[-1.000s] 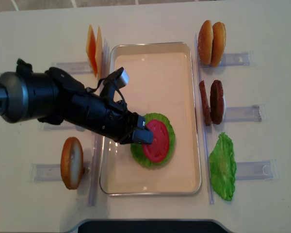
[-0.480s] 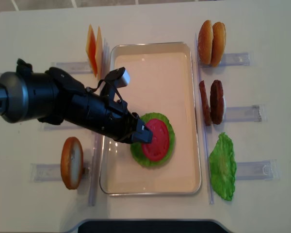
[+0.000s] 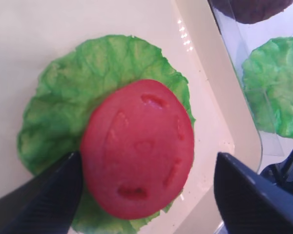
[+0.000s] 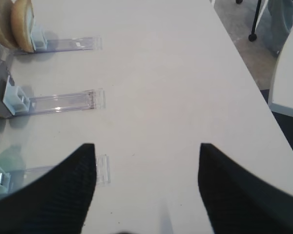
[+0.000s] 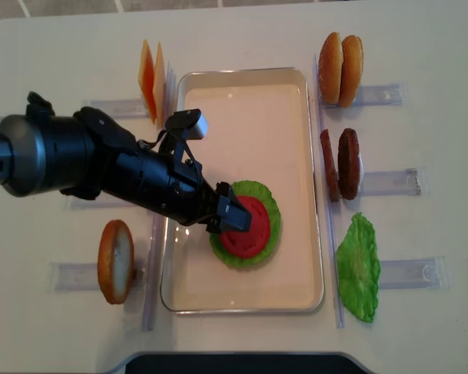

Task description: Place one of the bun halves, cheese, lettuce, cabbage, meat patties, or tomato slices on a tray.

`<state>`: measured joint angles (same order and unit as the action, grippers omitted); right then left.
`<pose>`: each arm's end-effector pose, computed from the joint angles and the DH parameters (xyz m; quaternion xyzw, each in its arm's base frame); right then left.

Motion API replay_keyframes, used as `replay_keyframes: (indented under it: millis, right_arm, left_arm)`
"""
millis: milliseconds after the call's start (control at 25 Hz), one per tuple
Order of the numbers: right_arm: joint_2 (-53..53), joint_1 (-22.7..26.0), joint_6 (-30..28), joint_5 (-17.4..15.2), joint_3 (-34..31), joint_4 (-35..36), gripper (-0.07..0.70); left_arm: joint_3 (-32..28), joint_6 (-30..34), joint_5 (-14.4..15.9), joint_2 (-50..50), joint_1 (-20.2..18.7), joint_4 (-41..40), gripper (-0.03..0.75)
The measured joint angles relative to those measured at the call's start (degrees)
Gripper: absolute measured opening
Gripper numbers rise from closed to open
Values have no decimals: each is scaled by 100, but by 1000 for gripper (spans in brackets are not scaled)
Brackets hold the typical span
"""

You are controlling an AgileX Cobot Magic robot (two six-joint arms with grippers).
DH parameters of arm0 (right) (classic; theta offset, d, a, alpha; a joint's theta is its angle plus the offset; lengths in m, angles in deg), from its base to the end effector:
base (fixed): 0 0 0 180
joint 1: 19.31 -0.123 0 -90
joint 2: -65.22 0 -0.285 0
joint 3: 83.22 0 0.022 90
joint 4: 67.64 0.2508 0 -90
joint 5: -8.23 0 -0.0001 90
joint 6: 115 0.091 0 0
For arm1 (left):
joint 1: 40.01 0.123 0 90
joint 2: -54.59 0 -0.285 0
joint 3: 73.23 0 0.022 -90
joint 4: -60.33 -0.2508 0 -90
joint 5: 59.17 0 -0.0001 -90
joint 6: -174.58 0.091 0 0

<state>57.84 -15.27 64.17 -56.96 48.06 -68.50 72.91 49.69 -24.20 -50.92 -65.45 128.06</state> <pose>-0.0091 -0.0006 0.2704 0.0250 0.8712 -0.0283 0.4894 0.2409 -0.1681 0.1522 0.2002 0.9174 -0.3197 0.1271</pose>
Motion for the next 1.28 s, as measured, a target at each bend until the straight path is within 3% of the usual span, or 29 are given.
replay_keyframes:
  millis: [120, 680, 880, 1280]
  right_arm:
    - [0, 0, 0, 0, 0, 0, 461]
    - [0, 0, 0, 0, 0, 0, 461]
    - [0, 0, 0, 0, 0, 0, 461]
    - [0, 0, 0, 0, 0, 0, 461]
  left_arm:
    - [209, -433, 71, 0, 7, -564, 651]
    - [2100, -2464, 1478, 0, 245, -2733, 652]
    - [2720, -3108, 1933, -4, 592, -3574, 619]
    - [2851, -4394, 2589, 499, 1663, -5503, 579]
